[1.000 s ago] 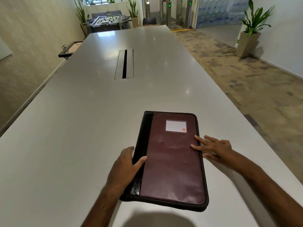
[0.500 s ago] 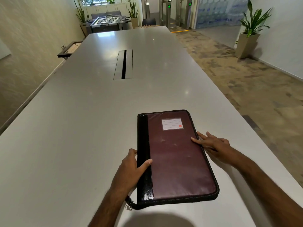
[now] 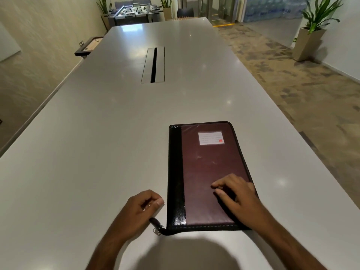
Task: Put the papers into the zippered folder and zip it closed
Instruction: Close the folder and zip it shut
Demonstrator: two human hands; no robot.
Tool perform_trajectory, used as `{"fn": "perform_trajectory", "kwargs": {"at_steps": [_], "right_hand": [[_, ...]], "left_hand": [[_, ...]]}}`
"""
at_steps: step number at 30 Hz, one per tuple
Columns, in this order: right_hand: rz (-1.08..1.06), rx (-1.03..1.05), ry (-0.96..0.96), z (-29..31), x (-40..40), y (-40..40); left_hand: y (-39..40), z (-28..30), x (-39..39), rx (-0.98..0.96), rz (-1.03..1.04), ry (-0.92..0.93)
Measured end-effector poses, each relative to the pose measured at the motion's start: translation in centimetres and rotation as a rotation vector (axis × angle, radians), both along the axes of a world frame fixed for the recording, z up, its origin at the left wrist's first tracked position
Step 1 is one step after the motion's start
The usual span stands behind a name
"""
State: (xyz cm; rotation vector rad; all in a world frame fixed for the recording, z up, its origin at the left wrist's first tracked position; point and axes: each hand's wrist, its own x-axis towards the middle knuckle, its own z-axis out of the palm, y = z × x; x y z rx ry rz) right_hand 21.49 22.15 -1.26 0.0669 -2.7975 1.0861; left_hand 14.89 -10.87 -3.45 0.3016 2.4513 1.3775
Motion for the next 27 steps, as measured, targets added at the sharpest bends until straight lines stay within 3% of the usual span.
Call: {"fn": "perform_trajectory", "kwargs": {"at_steps": [9,15,21,27], "right_hand": [[0.274,0.076,-0.122,-1.4,1.2,-8.0],[0.411,0.186,-0.096,-2.3,1.7,-11.2],[0.299,0.34,0.036,-2.5,2.5,-12.8],[0.094,0.266,-0.016,-1.9,3.3,-14.3]], "left_hand": [[-2.9,0.4,2.5,-0.144,-0.291,0.051],[-3.9,0.4,2.8,-0.189,-0.349,0.11],[-4.1,0.0,3.2,-0.224,-0.291,0.088],[-3.7,0.2,3.4,-0.202,-0.259,-0.002]]}}
